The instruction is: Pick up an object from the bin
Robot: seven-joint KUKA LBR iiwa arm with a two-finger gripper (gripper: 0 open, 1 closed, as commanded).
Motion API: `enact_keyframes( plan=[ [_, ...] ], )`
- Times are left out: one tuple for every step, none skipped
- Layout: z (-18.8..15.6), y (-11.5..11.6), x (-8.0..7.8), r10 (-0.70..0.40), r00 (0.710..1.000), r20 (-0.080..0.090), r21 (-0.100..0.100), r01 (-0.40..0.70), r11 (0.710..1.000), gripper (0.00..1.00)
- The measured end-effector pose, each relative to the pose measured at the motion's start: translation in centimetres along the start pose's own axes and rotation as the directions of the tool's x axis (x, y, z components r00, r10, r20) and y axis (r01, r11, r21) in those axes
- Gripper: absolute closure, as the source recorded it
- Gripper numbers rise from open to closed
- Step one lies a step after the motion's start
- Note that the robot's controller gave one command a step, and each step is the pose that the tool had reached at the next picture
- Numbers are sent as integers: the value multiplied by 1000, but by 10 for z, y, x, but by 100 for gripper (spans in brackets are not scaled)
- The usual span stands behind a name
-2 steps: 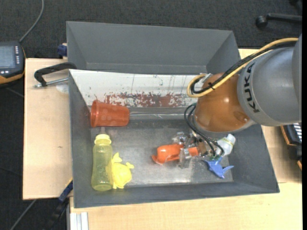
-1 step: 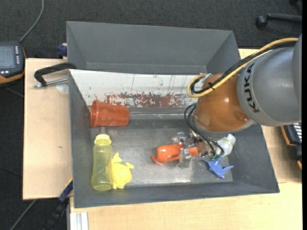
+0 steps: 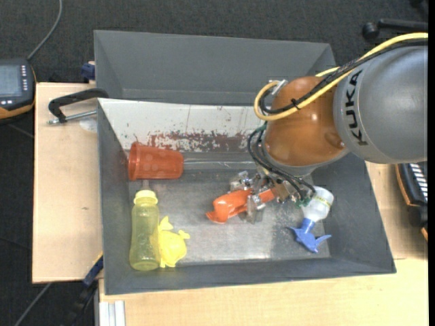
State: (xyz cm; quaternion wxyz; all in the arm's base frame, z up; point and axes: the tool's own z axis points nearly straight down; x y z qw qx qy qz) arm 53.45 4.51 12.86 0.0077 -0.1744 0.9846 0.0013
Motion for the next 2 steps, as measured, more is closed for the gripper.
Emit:
enact_keyframes(
  plan=[
    [0,0,0,0,1000,0,0,0,1000,100],
    [-108,24,-13,-20,1000,6,0,20,1000,100]
  ],
)
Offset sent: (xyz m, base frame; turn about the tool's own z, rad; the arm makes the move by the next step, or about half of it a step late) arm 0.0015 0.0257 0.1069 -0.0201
